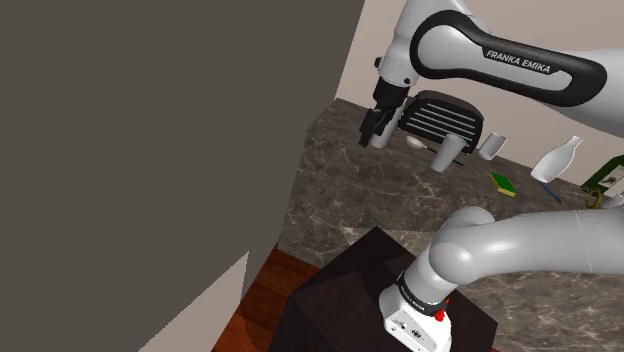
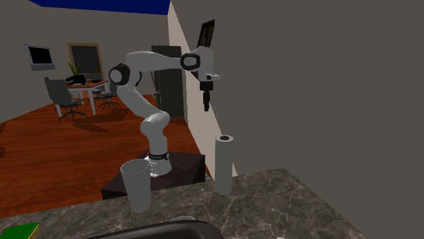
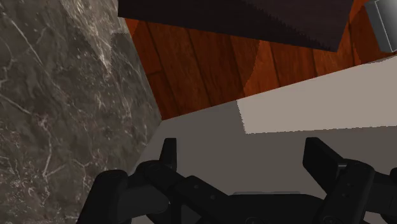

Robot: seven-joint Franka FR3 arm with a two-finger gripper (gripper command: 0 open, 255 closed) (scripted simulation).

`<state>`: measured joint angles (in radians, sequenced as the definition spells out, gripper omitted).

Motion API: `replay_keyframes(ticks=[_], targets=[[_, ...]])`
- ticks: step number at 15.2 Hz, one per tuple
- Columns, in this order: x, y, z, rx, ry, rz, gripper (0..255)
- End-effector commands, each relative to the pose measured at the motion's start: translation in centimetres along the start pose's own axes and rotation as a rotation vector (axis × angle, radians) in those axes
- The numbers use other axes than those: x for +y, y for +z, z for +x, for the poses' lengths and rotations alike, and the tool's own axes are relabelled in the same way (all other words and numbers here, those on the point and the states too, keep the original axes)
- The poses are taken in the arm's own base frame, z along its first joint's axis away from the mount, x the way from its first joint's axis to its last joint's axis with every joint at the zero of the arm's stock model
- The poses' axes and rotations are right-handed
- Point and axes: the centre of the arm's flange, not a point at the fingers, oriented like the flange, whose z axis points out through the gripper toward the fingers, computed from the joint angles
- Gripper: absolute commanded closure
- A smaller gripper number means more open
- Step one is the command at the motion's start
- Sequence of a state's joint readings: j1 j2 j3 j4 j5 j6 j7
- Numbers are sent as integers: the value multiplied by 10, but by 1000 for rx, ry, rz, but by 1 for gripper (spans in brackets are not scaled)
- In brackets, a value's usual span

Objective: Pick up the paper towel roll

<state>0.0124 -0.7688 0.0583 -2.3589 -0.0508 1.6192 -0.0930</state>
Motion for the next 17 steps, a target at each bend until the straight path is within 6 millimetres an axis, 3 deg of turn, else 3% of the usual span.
replay_keyframes(ticks=[1,17], targets=[[0,0,0,0,0,0,0],[207,5,50,14,41,16,0]])
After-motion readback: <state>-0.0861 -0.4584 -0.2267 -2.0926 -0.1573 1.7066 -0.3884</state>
